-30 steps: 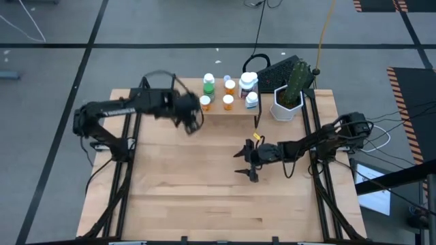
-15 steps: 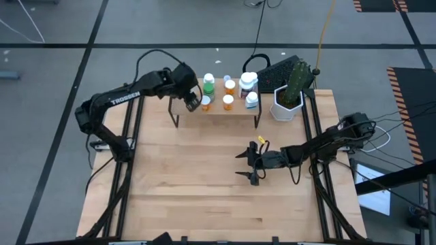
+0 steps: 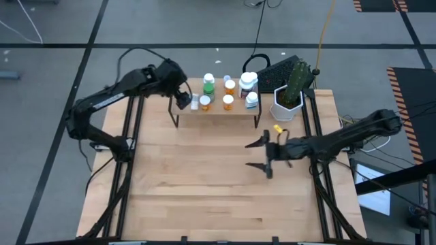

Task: Pick and place medicine bottles onto shelf by color
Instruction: Return to Home Position

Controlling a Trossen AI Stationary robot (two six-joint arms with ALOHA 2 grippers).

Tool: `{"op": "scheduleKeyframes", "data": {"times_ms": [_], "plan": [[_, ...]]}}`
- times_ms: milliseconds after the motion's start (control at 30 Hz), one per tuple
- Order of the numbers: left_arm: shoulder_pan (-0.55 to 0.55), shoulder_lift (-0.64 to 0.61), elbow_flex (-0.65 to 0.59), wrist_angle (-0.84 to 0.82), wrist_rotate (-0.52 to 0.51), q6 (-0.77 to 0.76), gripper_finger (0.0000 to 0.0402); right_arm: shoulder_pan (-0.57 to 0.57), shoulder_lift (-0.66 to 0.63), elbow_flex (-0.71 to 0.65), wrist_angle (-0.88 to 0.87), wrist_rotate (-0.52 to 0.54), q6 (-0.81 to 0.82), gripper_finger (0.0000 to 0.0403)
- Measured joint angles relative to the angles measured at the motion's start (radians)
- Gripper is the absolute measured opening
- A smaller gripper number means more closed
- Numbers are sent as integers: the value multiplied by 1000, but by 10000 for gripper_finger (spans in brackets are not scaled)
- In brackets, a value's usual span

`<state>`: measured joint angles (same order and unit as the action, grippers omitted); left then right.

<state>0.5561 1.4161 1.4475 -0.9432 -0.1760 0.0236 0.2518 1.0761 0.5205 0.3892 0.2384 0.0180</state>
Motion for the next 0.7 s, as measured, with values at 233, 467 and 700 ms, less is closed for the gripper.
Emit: {"op": "scheduleKeyframes", "data": {"times_ms": [233,467,700], "plan": [[-303,-310,-192,155,-175,-116,298,84,-293,0,-156,97,-52,314],[-767,-694,-682,645,-371,-119,226,181,-463,0,-202,125,-148,314],[-1035,-884,-972,898,-540,34,163,242,-710,0,-447,176,-162,298]]}}
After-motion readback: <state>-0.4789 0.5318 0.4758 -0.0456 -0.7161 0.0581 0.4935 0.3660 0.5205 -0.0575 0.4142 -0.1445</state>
